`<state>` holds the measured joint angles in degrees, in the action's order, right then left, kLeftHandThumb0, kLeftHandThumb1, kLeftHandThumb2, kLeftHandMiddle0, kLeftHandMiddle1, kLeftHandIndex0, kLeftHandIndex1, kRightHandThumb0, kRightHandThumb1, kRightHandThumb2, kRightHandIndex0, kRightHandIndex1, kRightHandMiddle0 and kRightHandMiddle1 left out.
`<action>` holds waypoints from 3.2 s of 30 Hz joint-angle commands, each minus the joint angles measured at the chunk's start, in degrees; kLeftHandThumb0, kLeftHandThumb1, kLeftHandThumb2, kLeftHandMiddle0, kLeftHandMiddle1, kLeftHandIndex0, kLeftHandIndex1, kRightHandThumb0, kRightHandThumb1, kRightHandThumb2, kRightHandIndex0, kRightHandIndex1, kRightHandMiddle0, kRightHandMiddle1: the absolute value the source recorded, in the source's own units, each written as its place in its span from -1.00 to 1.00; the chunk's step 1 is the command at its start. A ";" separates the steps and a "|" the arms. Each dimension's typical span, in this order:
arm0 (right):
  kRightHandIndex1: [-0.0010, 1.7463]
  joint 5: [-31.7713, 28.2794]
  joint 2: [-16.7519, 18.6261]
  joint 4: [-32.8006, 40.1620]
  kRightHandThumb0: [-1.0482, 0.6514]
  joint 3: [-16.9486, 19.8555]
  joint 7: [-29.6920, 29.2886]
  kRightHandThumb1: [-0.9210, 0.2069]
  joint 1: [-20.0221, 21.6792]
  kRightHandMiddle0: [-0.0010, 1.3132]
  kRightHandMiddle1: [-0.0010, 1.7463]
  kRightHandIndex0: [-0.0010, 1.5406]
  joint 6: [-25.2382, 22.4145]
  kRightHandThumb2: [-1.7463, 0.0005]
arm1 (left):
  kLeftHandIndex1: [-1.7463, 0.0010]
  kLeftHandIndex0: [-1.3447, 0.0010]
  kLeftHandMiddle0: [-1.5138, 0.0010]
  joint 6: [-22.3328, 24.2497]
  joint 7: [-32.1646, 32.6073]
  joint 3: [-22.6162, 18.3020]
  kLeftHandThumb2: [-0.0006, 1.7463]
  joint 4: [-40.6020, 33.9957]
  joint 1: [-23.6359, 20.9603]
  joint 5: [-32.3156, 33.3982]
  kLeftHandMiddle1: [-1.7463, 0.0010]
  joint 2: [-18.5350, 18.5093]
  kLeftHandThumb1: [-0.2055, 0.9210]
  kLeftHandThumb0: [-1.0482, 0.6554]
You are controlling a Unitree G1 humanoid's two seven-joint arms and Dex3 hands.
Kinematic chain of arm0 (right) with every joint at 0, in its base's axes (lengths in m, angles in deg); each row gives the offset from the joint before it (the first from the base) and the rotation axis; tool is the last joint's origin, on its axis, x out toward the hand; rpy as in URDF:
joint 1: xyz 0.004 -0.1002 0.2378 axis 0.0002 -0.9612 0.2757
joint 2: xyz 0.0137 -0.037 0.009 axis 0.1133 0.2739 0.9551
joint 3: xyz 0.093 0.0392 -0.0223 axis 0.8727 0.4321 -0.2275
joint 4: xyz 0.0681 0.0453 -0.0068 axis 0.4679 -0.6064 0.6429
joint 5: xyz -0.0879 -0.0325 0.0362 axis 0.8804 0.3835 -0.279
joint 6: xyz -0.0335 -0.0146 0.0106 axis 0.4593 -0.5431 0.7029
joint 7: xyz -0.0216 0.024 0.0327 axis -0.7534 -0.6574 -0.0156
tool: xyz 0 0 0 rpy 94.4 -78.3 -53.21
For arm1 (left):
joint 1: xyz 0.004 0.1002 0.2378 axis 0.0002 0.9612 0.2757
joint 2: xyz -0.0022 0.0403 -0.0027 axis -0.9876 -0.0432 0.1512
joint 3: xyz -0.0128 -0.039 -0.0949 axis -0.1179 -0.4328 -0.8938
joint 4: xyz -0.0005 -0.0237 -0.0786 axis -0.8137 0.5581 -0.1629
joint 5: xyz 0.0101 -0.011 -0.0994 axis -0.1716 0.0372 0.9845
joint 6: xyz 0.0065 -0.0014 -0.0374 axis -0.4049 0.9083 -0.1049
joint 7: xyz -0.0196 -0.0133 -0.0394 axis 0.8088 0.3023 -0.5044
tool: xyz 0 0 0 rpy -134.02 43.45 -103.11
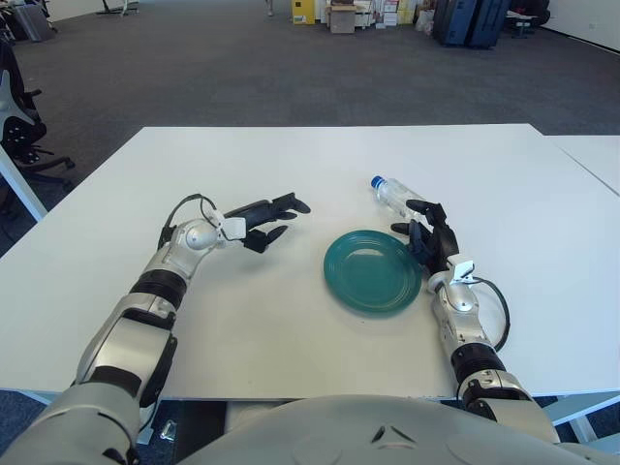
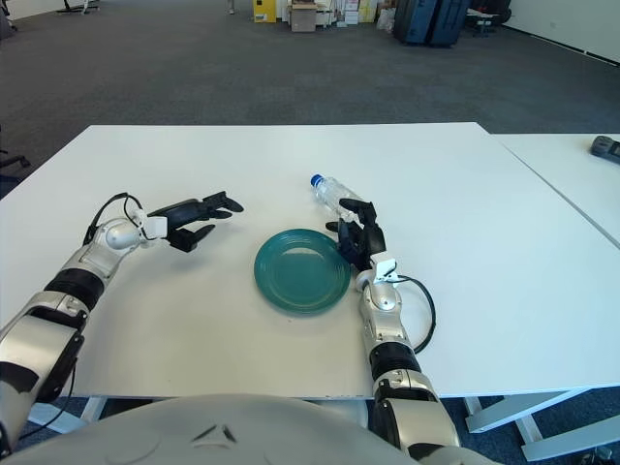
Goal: Put the bottle into the plate.
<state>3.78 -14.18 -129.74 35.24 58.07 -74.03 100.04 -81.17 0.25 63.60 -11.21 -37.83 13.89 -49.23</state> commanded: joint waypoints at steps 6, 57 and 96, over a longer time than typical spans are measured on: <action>0.04 1.01 0.34 -3.57 -0.56 -0.25 -0.87 -1.00 -4.55 -1.00 0.31 -0.33 1.29 0.21 | -0.04 1.00 0.38 -0.45 8.06 2.35 0.16 -1.66 -0.23 -6.95 0.89 -1.28 1.00 -0.90; -0.20 22.98 -6.08 25.60 -0.51 -1.61 -17.35 -0.93 -4.88 -1.00 0.22 -0.57 -6.79 0.45 | -0.19 1.00 0.38 16.79 14.92 -17.43 0.04 24.98 0.25 16.27 0.90 19.06 1.00 -0.78; -0.99 48.54 -14.65 -19.91 -0.86 -26.08 -33.22 -1.00 35.69 -1.00 -0.71 -0.97 -17.17 0.44 | -0.23 1.00 0.31 26.53 -1.14 -34.84 0.01 24.04 3.81 33.85 0.83 26.36 1.00 -0.74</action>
<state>51.55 -30.60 -144.38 11.56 23.23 -42.48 85.01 -57.47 -0.86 29.15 10.92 -37.16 47.56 -23.64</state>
